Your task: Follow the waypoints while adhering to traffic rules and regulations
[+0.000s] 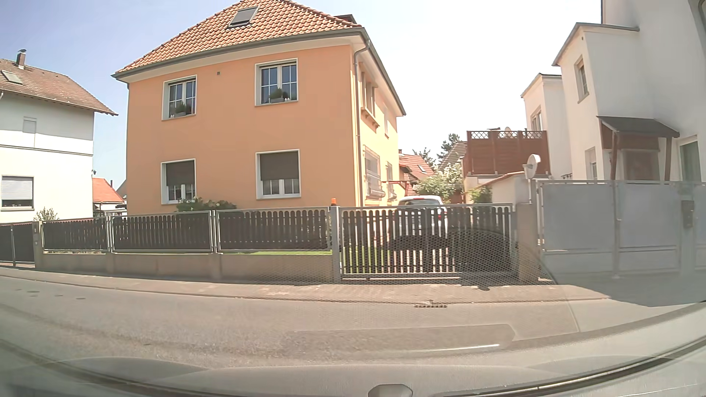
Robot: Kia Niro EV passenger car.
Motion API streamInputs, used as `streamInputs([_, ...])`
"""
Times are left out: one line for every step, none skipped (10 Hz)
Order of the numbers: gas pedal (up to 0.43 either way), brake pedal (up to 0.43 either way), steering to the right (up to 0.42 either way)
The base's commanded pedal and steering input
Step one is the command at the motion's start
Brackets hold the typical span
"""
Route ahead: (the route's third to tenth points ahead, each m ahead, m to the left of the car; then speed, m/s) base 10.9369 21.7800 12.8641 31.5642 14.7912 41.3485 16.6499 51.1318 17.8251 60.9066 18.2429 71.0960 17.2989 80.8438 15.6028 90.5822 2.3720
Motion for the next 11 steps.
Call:
streamInputs([0.138,0.0,-0.515])
streamInputs([0.138,0.0,-0.491])
streamInputs([0.138,0.0,-0.47])
streamInputs([0.138,0.0,-0.456])
streamInputs([0.138,0.0,-0.461])
streamInputs([0.138,0.0,-0.477])
streamInputs([0.138,0.0,-0.493])
streamInputs([0.138,0.0,-0.513])
streamInputs([0.138,0.0,-0.528])
streamInputs([0.138,0.0,-0.535])
streamInputs([0.138,0.0,-0.547])
